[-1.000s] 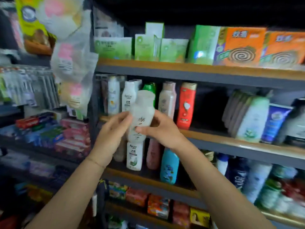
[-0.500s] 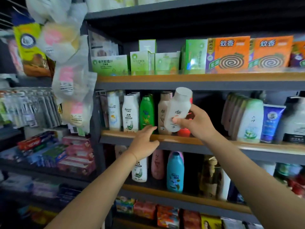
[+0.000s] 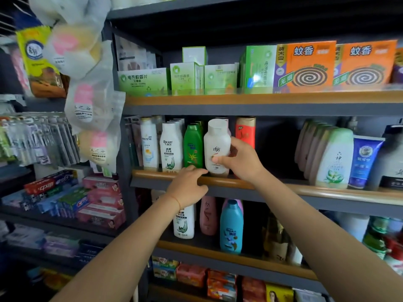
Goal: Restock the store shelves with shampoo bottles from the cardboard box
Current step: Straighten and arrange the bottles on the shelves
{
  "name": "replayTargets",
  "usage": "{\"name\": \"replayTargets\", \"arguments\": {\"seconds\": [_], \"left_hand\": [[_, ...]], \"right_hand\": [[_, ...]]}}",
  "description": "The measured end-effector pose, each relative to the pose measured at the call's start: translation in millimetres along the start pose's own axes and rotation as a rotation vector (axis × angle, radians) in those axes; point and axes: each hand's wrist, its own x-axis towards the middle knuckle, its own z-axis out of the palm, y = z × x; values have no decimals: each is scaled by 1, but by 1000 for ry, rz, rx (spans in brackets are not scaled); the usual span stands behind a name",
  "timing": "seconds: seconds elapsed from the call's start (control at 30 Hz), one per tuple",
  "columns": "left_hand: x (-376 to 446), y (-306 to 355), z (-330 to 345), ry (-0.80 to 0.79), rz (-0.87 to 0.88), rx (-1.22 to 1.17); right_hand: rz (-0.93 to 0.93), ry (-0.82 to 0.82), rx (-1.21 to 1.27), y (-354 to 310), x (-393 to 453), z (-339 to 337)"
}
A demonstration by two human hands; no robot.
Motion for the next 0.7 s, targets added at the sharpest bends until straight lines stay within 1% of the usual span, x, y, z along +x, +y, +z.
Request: {"name": "replayTargets", "arguments": {"seconds": [0.2,0.43,0.57,0.7], "left_hand": [[0,0,-1,13,2,7],[1,2,-1,11,-2,46],[2,4,-2,-9,-15,57],[4,5,-3,-12,-12,57]], "right_hand": [[36,-8,-4,7,8,3],[85,31,-146,9,9,1],[148,43,-182,10,10,3],[173,54,-220,10,11,3]]}}
